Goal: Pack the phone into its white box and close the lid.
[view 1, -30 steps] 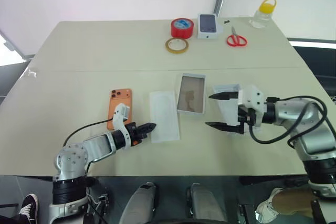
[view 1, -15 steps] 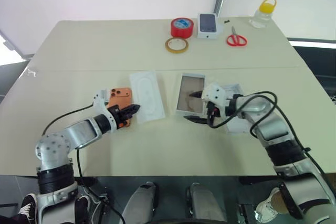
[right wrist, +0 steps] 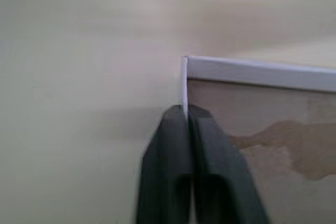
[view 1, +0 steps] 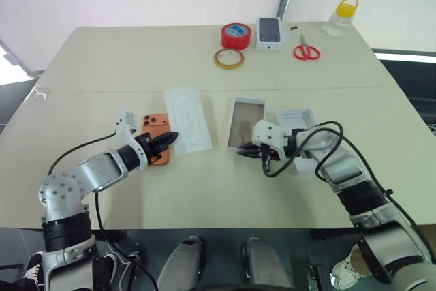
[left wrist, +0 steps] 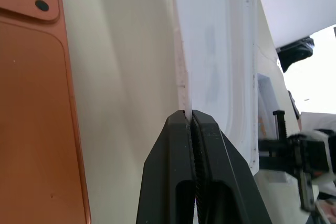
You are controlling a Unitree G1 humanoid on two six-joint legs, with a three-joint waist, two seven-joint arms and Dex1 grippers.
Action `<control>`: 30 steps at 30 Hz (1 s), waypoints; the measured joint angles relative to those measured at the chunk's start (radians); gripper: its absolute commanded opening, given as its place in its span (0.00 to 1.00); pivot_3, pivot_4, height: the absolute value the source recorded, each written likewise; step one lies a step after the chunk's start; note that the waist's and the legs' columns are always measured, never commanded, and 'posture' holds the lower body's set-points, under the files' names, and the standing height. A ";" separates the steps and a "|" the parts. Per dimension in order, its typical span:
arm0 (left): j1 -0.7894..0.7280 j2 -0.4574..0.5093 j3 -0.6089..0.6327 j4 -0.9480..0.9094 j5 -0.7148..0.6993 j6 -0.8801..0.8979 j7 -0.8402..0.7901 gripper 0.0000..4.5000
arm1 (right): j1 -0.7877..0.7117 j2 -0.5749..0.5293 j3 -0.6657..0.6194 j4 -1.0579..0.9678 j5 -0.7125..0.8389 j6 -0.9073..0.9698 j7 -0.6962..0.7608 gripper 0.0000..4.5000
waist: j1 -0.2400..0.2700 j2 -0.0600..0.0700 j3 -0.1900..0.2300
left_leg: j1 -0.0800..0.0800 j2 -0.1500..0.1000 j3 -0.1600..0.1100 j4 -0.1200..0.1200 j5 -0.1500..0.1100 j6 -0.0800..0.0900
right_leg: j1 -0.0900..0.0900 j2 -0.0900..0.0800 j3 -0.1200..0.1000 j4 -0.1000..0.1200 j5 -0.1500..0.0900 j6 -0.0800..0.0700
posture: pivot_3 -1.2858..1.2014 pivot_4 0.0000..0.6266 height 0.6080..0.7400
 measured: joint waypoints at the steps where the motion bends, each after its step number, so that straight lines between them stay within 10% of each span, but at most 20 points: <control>1: -0.004 0.001 -0.001 0.000 -0.003 -0.001 0.001 0.00 | 0.003 0.002 0.006 -0.010 0.003 0.009 0.005 0.01 | -0.002 0.000 0.000 | 0.000 0.000 0.000 0.000 0.000 0.000 | 0.000 0.000 0.000 0.000 0.000 0.000 | 0.52 0.24 1.00; 20: 0.020 0.006 -0.117 -0.010 -0.022 -0.018 0.003 0.00 | 0.055 0.009 0.021 -0.087 0.016 -0.039 0.000 0.01 | 0.000 0.000 0.000 | 0.000 0.000 0.000 -0.001 0.000 0.000 | 0.000 0.000 0.000 0.000 0.000 0.000 | 0.52 0.24 1.00; 30: 0.011 -0.012 -0.166 -0.012 -0.002 -0.039 -0.003 0.00 | 0.063 -0.006 -0.012 -0.102 0.094 -0.054 0.063 0.98 | 0.002 0.000 0.000 | 0.000 0.000 0.000 0.000 0.000 0.000 | 0.000 0.000 0.000 0.000 0.000 0.000 | 0.52 0.24 1.00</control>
